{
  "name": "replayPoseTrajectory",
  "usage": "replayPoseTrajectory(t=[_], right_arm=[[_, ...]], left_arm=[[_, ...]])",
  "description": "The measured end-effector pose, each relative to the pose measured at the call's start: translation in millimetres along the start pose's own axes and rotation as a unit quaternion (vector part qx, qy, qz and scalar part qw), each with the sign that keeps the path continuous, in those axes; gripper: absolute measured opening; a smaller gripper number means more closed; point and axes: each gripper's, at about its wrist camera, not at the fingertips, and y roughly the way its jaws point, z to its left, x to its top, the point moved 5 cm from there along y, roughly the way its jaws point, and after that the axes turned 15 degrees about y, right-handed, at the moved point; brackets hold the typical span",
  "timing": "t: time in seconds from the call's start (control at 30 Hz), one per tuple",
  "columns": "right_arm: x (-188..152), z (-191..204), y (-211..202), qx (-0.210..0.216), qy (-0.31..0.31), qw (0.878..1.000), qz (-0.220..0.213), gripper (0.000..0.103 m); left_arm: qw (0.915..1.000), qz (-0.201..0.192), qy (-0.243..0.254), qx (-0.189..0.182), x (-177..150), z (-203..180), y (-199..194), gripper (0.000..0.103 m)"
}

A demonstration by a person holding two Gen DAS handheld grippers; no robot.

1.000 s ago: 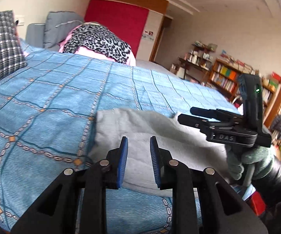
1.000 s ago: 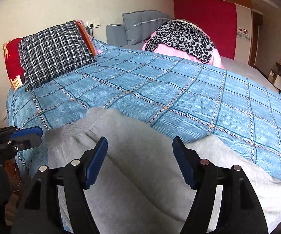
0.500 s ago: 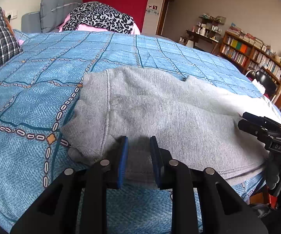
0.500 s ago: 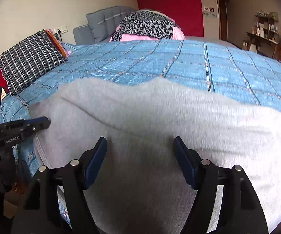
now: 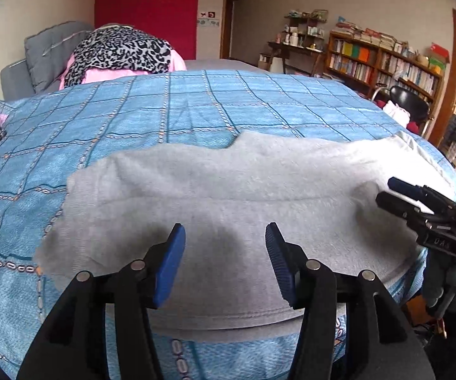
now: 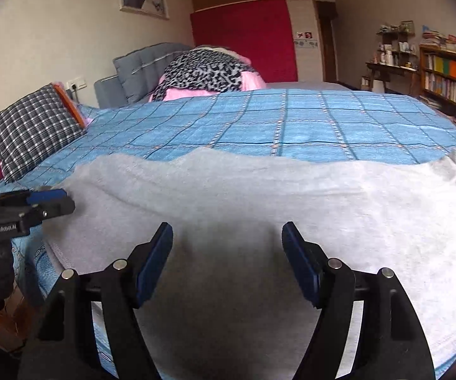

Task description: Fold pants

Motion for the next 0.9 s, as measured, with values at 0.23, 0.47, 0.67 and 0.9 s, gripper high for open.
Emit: replayPoseTrajectory(t=[0.23,0.47,0.67,0.9], right_arm=[[0,-112,-66,-0.09,0.123,0.987,-0.058,0.073],[-7,-210,-129,-0.162,0.23,0.951,-0.129,0.073],[-15,-242,-136,-0.193,0.27,0.932,-0.145,0.066],[-8,-250,-137,-0.182,0.27,0.932,-0.162,0.058]], left_arm=[[0.998,0.022,0.058,0.011,-6,-34,33,0.071],[0.9981,0.023,0.056,0.01,3,-37,30,0.071],[0.9955,0.002,0.088,-0.034,7,-61,7,0.074],[0.9918,0.018,0.123,-0.028,-4,-77,-6,0.075]])
